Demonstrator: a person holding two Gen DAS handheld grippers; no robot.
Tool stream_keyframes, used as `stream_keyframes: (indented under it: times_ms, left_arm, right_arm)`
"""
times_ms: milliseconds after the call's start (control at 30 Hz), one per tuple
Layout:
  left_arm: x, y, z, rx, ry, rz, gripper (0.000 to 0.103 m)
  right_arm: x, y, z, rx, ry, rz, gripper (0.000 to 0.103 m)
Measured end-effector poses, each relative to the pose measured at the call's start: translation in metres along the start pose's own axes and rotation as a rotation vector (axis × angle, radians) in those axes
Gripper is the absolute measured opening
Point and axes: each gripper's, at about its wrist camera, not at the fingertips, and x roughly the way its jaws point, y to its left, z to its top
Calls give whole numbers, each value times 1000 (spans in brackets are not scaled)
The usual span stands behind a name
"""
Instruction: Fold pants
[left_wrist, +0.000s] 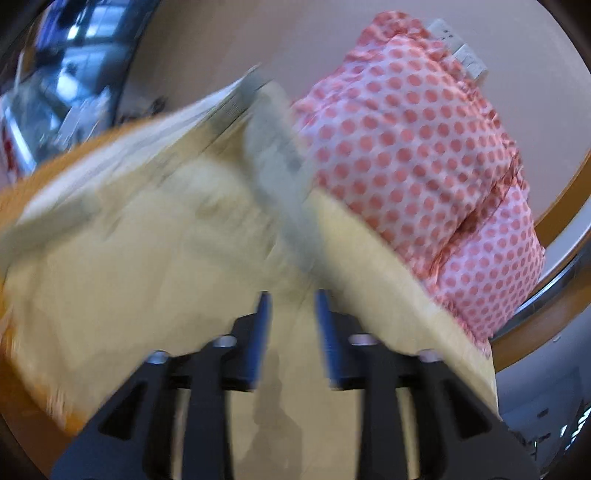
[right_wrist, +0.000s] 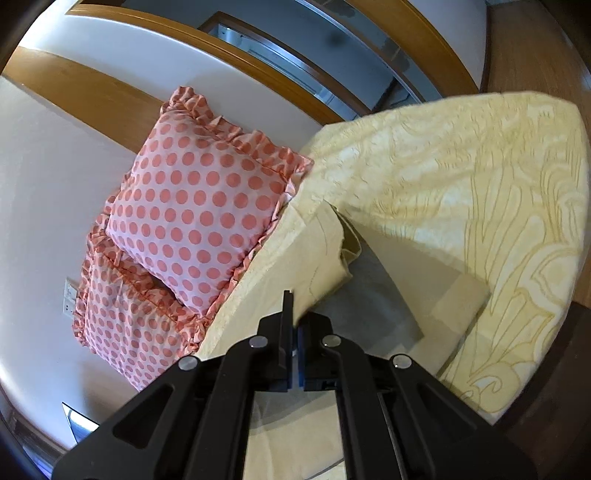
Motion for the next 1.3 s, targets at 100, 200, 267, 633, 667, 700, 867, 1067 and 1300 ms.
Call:
stream_keyframes:
  times_ms: [100, 200, 267, 633, 667, 700, 867, 1067, 1300]
  left_arm:
    - [28, -26, 42, 47, -60, 65, 97]
    - [69, -43, 80, 87, -34, 177, 97]
    - [102, -42, 102, 68, 18, 297, 97]
    - [67, -1, 105, 43, 19, 232, 4]
    - [41, 2, 99, 46, -4, 194, 4]
    - [25, 1, 96, 54, -20, 176, 4]
    - [-50, 50, 20, 64, -20, 160, 4]
    - [-47, 105, -45, -26, 89, 186, 5]
    - [-47, 112, -49, -43, 80, 157, 5]
  right_arm:
    - [1, 2, -1, -13, 5, -14, 1]
    - [4, -1, -2, -8, 11, -30, 1]
    - [6, -3, -2, 0, 15, -33, 1]
    - [3, 13, 18, -44, -37, 9, 1]
    - [-3, 17, 22, -50, -60, 26, 1]
    - [-11, 21, 26, -66, -90, 37, 1]
    - [-16, 2, 22, -59, -61, -72, 1]
    - [-12, -38, 5, 47, -5, -158, 1]
    - [-13, -40, 1, 50, 11, -187, 1]
